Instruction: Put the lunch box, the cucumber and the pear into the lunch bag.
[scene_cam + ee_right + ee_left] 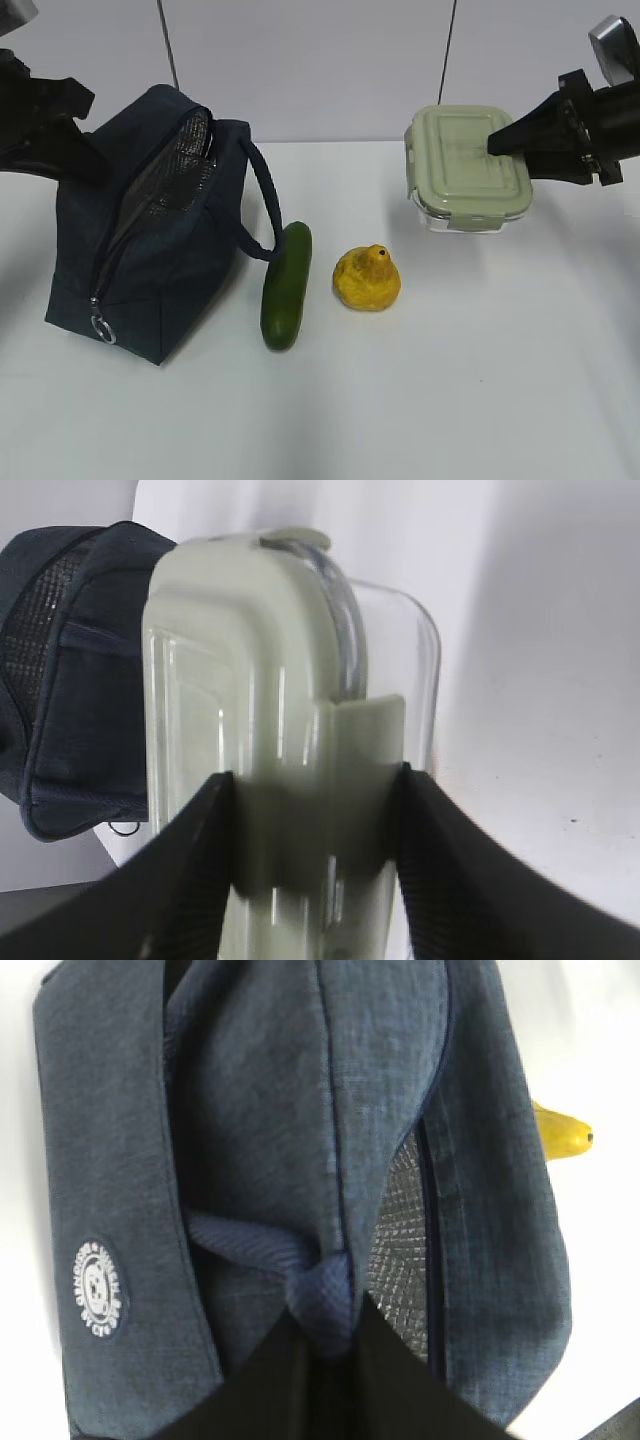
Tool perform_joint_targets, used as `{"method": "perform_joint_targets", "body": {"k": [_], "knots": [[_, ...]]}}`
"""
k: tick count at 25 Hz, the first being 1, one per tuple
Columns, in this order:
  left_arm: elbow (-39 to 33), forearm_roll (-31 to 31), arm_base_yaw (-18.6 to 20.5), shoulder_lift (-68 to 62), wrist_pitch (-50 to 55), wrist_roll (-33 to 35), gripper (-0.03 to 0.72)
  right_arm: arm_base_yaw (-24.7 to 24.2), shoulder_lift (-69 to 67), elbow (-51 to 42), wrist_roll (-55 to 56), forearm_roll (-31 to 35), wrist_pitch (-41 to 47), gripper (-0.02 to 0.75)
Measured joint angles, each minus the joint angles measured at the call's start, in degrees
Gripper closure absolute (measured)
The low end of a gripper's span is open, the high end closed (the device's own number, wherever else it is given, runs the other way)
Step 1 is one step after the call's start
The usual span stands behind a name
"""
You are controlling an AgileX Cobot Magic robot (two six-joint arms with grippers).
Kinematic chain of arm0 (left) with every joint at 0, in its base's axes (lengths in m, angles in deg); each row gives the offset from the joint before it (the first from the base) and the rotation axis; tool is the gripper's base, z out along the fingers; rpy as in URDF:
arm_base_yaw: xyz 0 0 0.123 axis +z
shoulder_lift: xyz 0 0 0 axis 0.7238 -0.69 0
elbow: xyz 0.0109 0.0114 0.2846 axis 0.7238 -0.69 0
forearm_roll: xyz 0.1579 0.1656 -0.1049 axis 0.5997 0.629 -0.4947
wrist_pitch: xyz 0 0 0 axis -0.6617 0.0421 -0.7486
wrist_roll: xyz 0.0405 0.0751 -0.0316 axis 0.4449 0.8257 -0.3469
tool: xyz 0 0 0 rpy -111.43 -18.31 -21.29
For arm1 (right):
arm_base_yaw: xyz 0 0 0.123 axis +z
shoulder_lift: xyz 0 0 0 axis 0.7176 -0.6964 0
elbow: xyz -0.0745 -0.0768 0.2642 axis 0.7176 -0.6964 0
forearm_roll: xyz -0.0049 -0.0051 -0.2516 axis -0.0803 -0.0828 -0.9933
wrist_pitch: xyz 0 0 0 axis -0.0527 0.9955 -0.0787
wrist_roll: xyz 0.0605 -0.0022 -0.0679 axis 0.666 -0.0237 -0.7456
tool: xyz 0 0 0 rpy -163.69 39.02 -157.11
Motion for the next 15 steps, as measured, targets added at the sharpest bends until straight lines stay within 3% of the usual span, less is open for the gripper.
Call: {"method": "perform_joint_targets", "body": {"k": [15], "knots": [[0.0, -0.05, 0.0, 0.0, -1.12, 0.02, 0.685, 12.63, 1.29, 1.41, 0.99, 9.92, 0.33, 0.375]]}}
